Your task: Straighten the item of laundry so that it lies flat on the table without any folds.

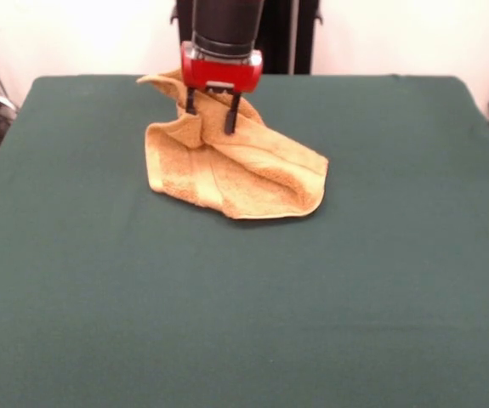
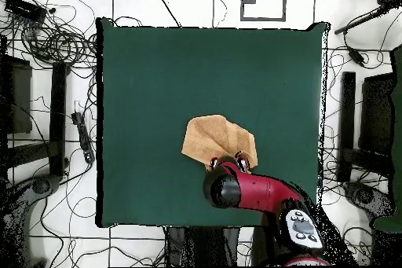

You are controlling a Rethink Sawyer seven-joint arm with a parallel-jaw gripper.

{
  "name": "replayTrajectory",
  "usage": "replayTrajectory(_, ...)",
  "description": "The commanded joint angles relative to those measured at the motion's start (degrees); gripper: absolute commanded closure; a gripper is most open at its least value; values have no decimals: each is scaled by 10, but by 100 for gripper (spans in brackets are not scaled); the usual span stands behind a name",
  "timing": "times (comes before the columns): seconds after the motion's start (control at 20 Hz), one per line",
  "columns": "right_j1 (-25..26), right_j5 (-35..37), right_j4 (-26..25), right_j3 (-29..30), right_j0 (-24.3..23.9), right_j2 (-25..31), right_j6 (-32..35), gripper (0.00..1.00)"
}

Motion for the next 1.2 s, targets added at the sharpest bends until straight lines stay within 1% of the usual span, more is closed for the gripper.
replayTrajectory(0.05, 24, 38, 26, 28, 26, 68, 99, 0)
replayTrajectory(0.3, 46, 20, 23, 16, 34, 58, 102, 0)
replayTrajectory(0.5, 56, 16, 32, 12, 42, 53, 113, 0)
replayTrajectory(0.65, 63, 12, 47, 22, 48, 50, 131, 0)
replayTrajectory(0.8, 70, 4, 50, 37, 49, 50, 135, 0)
replayTrajectory(0.95, 87, -7, 47, 43, 37, 47, 133, 0)
replayTrajectory(1.2, 132, -41, 22, 22, 17, 34, 115, 0)
